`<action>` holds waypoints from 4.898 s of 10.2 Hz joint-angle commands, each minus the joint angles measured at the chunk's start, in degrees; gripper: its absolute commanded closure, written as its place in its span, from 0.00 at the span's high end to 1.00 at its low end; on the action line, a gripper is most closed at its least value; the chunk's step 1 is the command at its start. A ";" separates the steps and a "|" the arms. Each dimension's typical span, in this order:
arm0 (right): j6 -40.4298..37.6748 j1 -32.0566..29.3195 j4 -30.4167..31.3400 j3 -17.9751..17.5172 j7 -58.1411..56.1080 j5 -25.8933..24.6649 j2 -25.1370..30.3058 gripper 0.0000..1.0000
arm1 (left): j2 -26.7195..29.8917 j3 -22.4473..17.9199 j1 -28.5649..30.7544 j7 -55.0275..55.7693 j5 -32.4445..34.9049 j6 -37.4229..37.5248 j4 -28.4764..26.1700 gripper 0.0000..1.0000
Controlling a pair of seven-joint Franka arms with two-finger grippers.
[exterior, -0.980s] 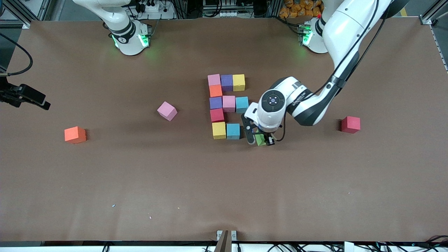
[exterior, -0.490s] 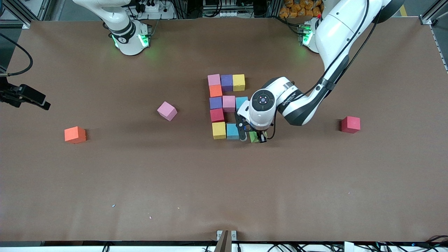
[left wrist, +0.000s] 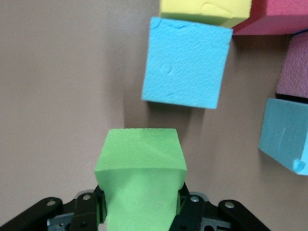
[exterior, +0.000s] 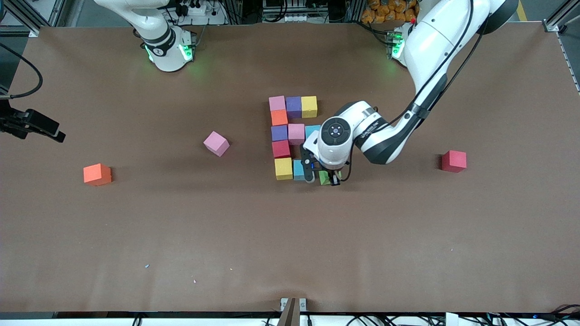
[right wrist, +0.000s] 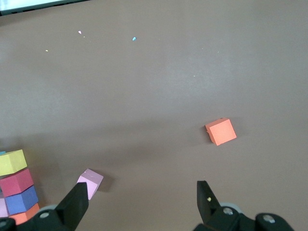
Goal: Arrange 11 blocks into digit 3
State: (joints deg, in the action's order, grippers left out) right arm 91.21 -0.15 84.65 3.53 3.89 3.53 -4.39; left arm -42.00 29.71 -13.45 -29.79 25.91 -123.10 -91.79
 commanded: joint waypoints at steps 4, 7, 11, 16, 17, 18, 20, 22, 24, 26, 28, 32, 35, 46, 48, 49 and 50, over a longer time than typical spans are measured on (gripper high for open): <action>-0.33 0.23 -0.36 0.08 0.50 0.34 0.00 1.00 | -2.91 -0.44 -2.19 1.30 0.02 1.46 2.67 0.18; -0.33 0.23 -0.36 0.16 0.50 0.34 -0.01 1.00 | -3.43 -0.44 -3.33 2.71 0.11 1.38 2.67 0.18; -0.33 0.23 -0.36 0.16 0.50 0.34 -0.01 1.00 | -4.93 -0.70 -4.38 2.98 0.64 1.37 4.34 0.18; -0.25 0.23 -0.36 0.16 0.50 0.34 -0.01 1.00 | -5.19 -4.66 -8.25 2.98 0.90 1.20 5.13 0.22; -0.25 0.15 -0.36 0.16 0.50 0.34 -0.09 1.00 | -5.19 -4.66 -8.26 3.15 0.90 1.20 5.13 0.26; -0.25 0.23 -0.36 0.16 0.50 0.34 -0.09 1.00 | -5.19 -4.66 -8.26 3.16 0.81 1.20 5.13 0.59; -0.25 0.23 -0.36 0.16 0.50 0.34 -0.01 1.00 | -5.02 -4.66 -8.25 7.45 0.72 1.20 5.13 1.00; -0.25 0.23 -0.36 0.16 0.50 0.34 -0.09 1.00 | -4.23 -4.66 -8.34 7.55 1.16 1.20 5.13 1.00; -0.25 0.15 -0.36 0.16 0.50 0.34 0.00 1.00 | -2.48 -4.31 -8.69 7.64 1.34 1.37 5.04 1.00; -0.25 0.15 -0.36 0.16 0.50 0.34 0.00 1.00 | 0.50 -4.04 -8.61 8.42 -0.05 3.90 4.78 1.00; -0.25 0.15 -0.36 0.16 0.50 0.34 -0.09 1.00 | 4.72 -3.25 -8.34 13.95 -3.66 8.74 4.52 1.00; -0.33 0.23 -0.36 0.16 0.50 0.25 0.00 1.00 | 14.99 -3.69 -6.60 30.63 -5.69 18.14 5.04 1.00; -0.25 0.23 1.12 0.16 0.41 0.08 0.69 1.00 | 24.21 -4.04 0.86 34.71 -5.17 22.99 5.04 1.00; 0.46 0.15 5.26 0.08 -0.11 -0.19 5.18 1.00 | 41.91 -8.06 31.92 33.83 -20.80 33.19 3.55 1.00; 0.46 0.06 5.26 0.08 -0.11 -0.19 5.18 1.00 | 44.63 -13.95 28.59 33.13 -24.84 32.14 -0.21 1.00; 0.37 0.06 5.35 0.08 -0.11 -0.19 5.18 1.00 | 45.60 -17.54 25.00 33.13 -24.85 32.14 -1.27 1.00; 0.37 0.06 5.27 0.08 -0.11 -0.19 5.18 1.00 | 45.87 -21.41 21.14 33.04 -24.85 32.22 -2.07 1.00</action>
State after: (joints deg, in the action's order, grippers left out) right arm 91.11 -0.15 88.46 3.57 3.85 3.48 -0.58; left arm 0.88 13.15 12.40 3.80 2.33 -89.86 -90.16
